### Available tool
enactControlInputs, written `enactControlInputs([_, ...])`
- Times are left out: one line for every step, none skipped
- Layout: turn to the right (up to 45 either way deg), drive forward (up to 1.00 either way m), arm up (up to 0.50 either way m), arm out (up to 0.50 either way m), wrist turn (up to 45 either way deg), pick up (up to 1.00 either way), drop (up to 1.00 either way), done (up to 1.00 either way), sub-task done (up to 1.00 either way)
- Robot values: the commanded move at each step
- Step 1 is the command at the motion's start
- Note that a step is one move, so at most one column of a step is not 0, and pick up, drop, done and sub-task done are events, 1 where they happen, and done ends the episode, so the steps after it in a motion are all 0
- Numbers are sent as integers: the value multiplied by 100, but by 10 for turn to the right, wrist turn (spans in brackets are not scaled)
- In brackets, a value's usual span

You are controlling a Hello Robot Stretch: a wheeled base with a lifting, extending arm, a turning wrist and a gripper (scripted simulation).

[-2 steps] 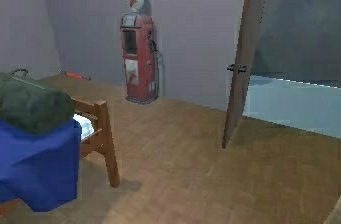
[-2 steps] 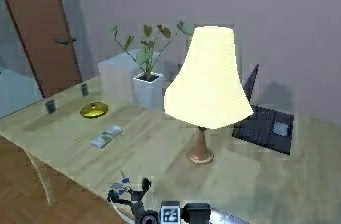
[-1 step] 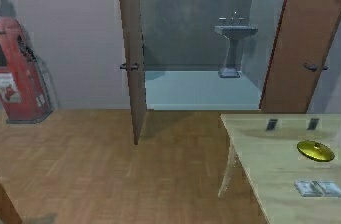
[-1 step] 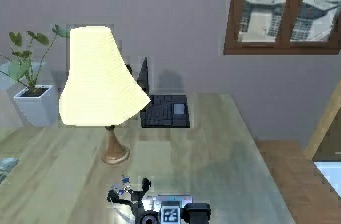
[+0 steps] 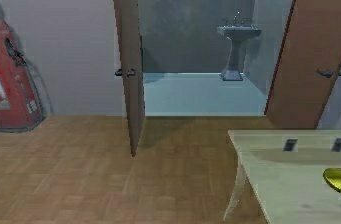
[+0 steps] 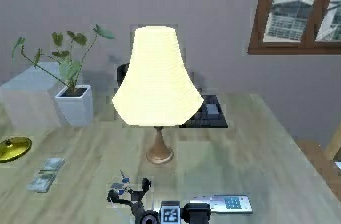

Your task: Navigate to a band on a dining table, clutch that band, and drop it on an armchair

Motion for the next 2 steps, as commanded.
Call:
enactControlInputs([-450, 0, 0, 0, 0, 0, 0, 0, 0])
enactControlInputs([-420, 0, 0, 0, 0, 0, 0, 0, 0])
